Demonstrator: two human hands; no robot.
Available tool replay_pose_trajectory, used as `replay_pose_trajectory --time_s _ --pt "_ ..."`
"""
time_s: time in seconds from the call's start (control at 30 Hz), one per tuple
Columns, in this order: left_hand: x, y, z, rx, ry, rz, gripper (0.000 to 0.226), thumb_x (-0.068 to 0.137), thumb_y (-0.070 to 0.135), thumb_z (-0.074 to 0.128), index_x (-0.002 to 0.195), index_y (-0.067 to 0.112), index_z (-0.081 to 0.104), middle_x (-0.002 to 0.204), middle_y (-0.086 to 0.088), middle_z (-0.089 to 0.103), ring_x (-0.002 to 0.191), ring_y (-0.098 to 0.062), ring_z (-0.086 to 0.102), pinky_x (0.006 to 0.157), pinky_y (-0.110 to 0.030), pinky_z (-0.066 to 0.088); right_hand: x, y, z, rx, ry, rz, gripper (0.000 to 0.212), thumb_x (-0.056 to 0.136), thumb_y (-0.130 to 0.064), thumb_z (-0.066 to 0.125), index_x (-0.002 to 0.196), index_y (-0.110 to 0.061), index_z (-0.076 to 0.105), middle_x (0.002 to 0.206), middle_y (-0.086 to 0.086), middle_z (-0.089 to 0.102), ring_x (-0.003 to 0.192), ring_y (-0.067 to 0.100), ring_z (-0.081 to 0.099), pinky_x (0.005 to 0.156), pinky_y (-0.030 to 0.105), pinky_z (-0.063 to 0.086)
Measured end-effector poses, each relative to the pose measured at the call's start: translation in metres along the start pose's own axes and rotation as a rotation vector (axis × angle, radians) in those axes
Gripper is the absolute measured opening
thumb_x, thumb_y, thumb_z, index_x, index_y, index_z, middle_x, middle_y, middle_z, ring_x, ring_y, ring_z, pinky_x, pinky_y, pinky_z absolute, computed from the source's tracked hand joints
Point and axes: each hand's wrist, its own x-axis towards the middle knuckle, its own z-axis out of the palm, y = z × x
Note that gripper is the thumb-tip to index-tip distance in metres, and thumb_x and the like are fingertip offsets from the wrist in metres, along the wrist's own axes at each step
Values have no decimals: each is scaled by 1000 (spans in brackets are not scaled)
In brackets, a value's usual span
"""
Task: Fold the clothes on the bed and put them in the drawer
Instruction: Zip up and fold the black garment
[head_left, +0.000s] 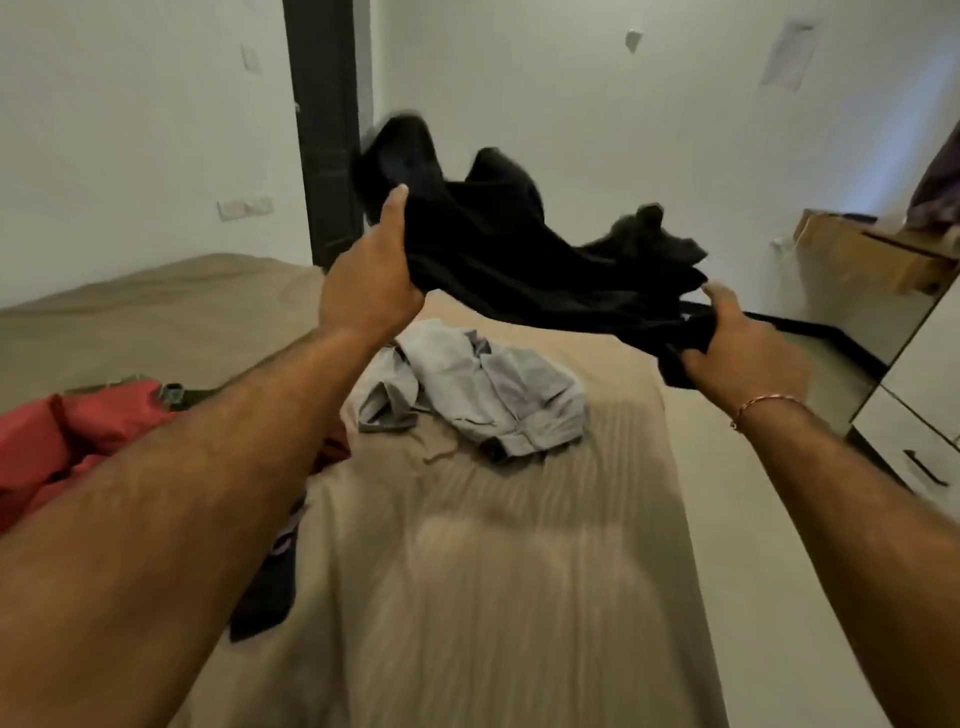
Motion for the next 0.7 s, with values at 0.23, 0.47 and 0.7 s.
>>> replay_pose_trajectory --time_s 0.23,0.47,0.7 --pt "-67 -60 -8 525 -187 286 53 84 27 69 136 24 57 109 -6 62 90 -33 67 71 -43 51 -51 42 32 -192 210 -415 28 80 -18 77 108 -18 73 73 7 62 63 36 58 56 36 43" --pt "-279 -109 -11 543 -1342 113 31 96 30 53 125 33 63 125 2 66 114 -21 65 93 -36 52 -233 69 58 -485 -877 -569 36 102 -29 46 134 -42 55 120 -8 67 107 18 69 84 33 55" --pt "-359 -151 -32 387 -1168 -89 26 89 36 56 114 34 52 98 1 63 91 -24 64 77 -39 54 -318 77 54 -450 -918 -615 55 96 -54 52 149 -42 42 130 -11 51 119 14 55 99 32 47"
